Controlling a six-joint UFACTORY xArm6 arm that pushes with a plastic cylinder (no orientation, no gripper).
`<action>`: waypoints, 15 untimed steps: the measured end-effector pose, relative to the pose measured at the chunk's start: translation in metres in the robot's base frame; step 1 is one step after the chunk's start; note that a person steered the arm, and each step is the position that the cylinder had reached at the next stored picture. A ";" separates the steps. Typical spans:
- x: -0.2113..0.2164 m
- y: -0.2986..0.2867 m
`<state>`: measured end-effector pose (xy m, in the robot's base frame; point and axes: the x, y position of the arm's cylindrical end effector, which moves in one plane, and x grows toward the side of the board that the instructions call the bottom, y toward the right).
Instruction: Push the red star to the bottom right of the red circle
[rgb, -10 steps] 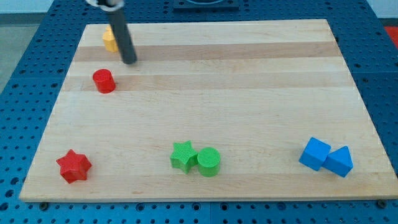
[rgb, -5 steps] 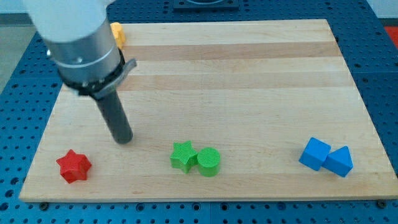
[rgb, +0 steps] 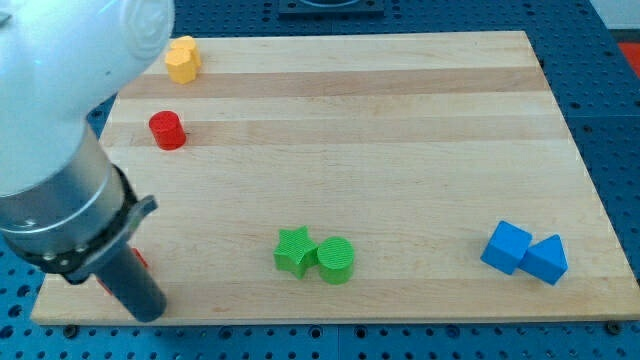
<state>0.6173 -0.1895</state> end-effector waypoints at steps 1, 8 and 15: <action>0.000 -0.025; -0.044 -0.067; -0.117 -0.061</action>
<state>0.5002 -0.2506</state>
